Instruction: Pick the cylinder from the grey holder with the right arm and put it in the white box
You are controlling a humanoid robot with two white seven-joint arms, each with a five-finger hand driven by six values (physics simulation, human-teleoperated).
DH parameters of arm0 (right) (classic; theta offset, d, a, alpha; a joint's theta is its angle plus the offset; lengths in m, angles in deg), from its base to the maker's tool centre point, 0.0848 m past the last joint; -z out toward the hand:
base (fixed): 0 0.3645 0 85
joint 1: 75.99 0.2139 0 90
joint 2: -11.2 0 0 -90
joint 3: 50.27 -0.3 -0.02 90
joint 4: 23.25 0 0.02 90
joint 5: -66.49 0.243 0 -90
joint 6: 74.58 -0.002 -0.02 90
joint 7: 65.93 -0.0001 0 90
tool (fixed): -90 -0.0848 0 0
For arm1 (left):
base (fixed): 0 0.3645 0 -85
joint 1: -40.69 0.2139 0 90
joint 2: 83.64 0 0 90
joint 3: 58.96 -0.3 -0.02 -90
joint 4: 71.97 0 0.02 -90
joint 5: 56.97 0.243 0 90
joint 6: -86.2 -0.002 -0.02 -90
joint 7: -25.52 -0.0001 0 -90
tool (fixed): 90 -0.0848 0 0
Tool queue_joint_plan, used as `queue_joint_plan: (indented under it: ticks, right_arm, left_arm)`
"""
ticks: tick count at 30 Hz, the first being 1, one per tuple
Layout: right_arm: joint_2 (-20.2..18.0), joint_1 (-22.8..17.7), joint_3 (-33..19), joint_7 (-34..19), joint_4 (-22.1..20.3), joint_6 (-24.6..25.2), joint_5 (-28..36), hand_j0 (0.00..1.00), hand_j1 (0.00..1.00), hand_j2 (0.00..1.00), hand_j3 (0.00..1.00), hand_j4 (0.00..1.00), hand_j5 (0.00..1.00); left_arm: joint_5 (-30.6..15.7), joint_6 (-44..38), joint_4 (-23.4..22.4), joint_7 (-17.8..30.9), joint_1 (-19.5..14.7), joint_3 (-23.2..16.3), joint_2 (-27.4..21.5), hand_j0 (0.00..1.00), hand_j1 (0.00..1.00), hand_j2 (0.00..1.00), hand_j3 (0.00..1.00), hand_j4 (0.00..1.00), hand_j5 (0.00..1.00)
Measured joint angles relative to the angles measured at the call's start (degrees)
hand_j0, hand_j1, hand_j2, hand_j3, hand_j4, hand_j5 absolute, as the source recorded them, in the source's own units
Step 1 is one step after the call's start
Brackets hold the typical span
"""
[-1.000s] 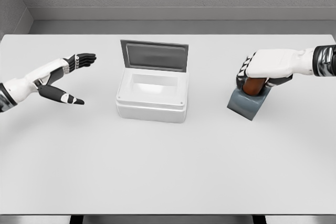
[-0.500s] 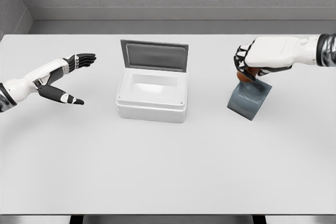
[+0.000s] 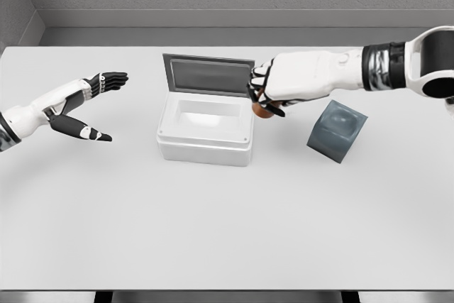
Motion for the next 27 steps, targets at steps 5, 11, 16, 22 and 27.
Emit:
queue_joint_plan:
  ticks: [5, 11, 16, 22, 27]
  right_arm:
    - [2.09, 0.44, 0.89, 0.06, -0.05, 0.03, 0.07, 0.15, 0.15, 0.15, 0.15, 0.15, 0.15]
    - [3.07, 0.79, 1.06, 0.09, 0.52, 0.21, 0.01, 0.15, 0.15, 0.15, 0.15, 0.15, 0.15]
    - [4.94, 1.23, 1.53, 0.07, 2.78, 1.27, -0.54, 0.15, 0.15, 0.15, 0.15, 0.15, 0.15]
    - [6.44, 1.23, 3.53, 0.08, 5.89, 1.67, -1.25, 0.16, 0.16, 0.16, 0.16, 0.16, 0.16]
    - [6.86, 1.23, 4.35, 0.09, 6.78, 1.72, -1.42, 0.16, 0.16, 0.16, 0.16, 0.16, 0.16]
  left_arm:
    - [0.0, 0.01, 0.0, -0.02, 0.0, 0.0, 0.02, 1.0, 1.0, 1.0, 1.0, 1.0, 1.0]
    - [0.03, 0.04, 0.0, -0.01, 0.09, 0.0, 0.06, 1.0, 1.0, 1.0, 1.0, 1.0, 1.0]
    - [0.03, 0.13, 0.03, 0.02, 0.09, 0.0, 0.13, 1.0, 1.0, 1.0, 1.0, 1.0, 1.0]
    - [-0.11, 0.17, 0.03, 0.48, 0.09, 0.0, 0.04, 1.0, 1.0, 1.0, 1.0, 1.0, 1.0]
    - [-0.12, 0.22, 0.08, 0.77, 0.09, 0.0, 0.2, 1.0, 1.0, 1.0, 1.0, 1.0, 1.0]
